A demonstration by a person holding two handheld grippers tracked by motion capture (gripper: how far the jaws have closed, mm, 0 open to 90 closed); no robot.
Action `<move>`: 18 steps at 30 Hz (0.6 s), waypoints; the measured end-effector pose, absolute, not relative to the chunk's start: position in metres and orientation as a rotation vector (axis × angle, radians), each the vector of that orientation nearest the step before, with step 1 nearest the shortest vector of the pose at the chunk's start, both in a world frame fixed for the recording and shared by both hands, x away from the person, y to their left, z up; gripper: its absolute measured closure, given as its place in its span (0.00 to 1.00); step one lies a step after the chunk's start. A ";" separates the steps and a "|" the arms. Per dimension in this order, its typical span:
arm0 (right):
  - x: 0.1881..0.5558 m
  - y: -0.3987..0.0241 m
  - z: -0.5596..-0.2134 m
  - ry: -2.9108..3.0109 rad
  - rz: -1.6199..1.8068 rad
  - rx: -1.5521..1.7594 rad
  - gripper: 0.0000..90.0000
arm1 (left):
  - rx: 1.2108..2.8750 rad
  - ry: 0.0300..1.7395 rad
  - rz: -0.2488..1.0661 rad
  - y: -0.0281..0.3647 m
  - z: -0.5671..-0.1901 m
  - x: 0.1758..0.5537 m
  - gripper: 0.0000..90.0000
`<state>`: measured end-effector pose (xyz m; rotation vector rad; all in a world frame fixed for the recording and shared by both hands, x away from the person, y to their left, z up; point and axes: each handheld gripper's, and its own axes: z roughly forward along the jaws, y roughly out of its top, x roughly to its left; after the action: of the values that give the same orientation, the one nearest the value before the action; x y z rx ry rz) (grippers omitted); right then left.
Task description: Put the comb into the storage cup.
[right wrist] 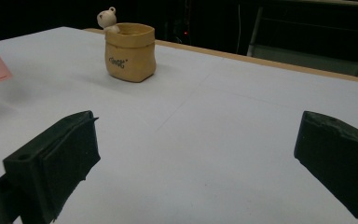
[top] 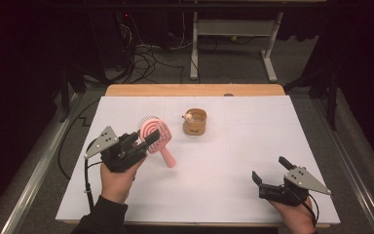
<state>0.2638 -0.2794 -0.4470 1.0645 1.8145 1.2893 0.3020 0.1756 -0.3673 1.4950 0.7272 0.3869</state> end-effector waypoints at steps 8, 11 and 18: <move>0.263 -0.287 -0.448 1.802 1.309 1.080 0.00 | 1.491 0.710 0.359 0.156 -0.354 0.306 0.71; 0.264 -0.289 -0.447 1.795 1.306 1.083 0.00 | 1.491 0.699 0.364 0.149 -0.345 0.309 0.71; 0.266 -0.289 -0.447 1.784 1.312 1.089 0.00 | 1.504 0.714 0.382 0.135 -0.327 0.318 0.71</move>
<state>0.2657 -0.2891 -0.4466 1.0886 1.7838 1.3125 0.3183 0.1348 -0.3272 1.5036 0.7139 0.3818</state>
